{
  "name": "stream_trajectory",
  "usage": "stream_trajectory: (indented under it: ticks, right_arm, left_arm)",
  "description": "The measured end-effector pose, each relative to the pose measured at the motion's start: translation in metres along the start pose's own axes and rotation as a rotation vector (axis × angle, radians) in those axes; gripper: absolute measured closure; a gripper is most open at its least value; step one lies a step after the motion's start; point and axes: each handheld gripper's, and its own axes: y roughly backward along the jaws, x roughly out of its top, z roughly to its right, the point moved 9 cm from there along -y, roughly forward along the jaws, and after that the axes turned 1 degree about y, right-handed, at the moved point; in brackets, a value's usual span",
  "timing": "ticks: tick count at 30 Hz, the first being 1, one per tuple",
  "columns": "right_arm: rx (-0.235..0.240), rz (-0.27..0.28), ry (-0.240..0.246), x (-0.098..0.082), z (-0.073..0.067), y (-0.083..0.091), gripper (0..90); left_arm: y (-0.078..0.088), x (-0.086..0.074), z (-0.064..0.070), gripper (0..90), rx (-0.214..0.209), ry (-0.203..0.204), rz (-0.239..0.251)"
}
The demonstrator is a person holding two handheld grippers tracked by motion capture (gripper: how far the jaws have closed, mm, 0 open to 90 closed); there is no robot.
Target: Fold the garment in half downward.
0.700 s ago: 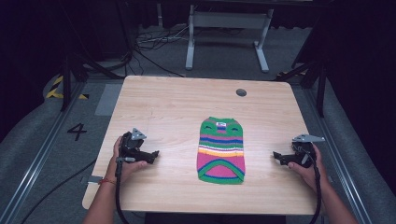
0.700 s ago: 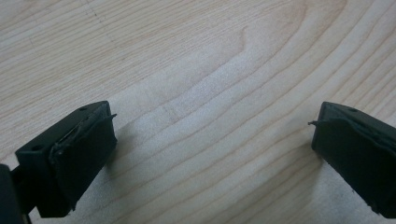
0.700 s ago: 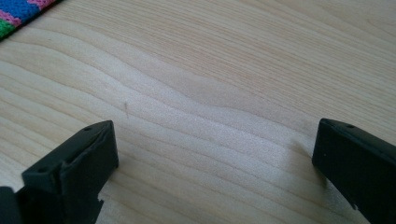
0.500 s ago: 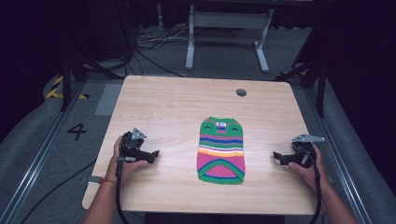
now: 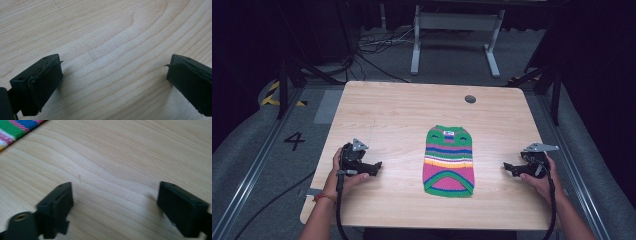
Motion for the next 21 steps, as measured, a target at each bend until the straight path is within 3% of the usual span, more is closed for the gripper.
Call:
stream_trajectory:
  ticks: [4, 5, 7, 9, 12, 16, 18, 21]
  right_arm:
    - [0.007, -0.008, 0.009, 0.001, -0.002, 0.000, 20.4]
    - [0.030, -0.006, 0.013, 0.003, -0.005, 0.001, 26.1]
    - [0.068, 0.011, 0.007, 0.007, -0.009, 0.003, 28.7]
    - [0.070, 0.021, 0.029, 0.017, -0.015, 0.005, 30.6]
    - [0.100, 0.041, 0.038, 0.028, -0.023, 0.008, 34.4]
    - [0.112, 0.047, 0.073, 0.052, -0.032, 0.002, 35.9]
    - [0.116, 0.058, 0.085, 0.066, -0.036, -0.004, 37.9]
    - [0.129, 0.066, 0.102, 0.082, -0.042, -0.012, 41.3]
  left_arm:
    - [0.003, -0.001, 0.000, 7.2, -0.035, -0.027, -0.024]
    - [0.006, 0.002, 0.003, 15.4, -0.082, -0.063, -0.019]
    - [0.008, 0.005, 0.006, 28.8, -0.104, -0.097, -0.016]
    - [0.010, 0.013, 0.008, 22.5, -0.107, -0.103, -0.016]
    - [0.011, 0.025, 0.013, 29.7, -0.134, -0.108, 0.005]
    - [0.003, 0.050, 0.028, 33.5, -0.146, -0.173, 0.006]
    - [-0.002, 0.064, 0.037, 33.9, -0.176, -0.175, 0.022]
    - [-0.013, 0.083, 0.047, 33.9, -0.183, -0.183, 0.038]
